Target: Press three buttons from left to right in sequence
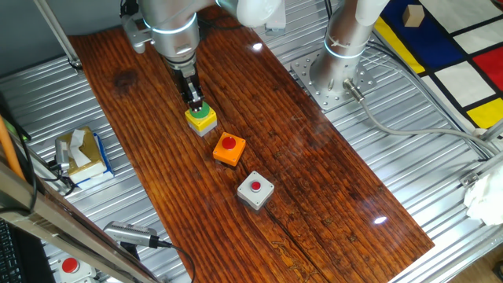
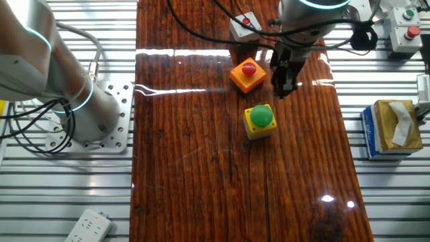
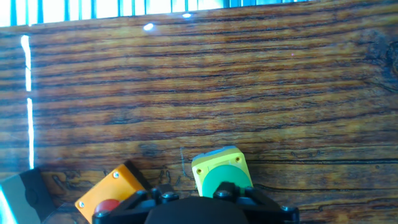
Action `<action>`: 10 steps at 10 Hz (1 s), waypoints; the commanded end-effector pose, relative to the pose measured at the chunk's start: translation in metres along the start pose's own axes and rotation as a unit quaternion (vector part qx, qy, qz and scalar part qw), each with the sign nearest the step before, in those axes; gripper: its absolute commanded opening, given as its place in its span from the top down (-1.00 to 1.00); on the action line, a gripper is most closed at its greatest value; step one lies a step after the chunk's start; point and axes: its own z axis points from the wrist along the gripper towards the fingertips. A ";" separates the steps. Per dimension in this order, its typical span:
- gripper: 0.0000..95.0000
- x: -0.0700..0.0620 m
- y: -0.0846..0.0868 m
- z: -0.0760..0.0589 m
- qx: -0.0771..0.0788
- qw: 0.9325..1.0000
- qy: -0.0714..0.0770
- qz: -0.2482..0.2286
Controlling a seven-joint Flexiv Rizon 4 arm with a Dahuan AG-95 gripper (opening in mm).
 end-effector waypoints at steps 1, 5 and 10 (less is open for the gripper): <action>1.00 0.000 -0.001 -0.001 0.000 1.000 0.000 0.011; 1.00 0.000 -0.010 -0.004 -0.001 1.000 -0.003 0.013; 0.20 0.001 -0.013 -0.005 -0.007 1.000 -0.004 0.016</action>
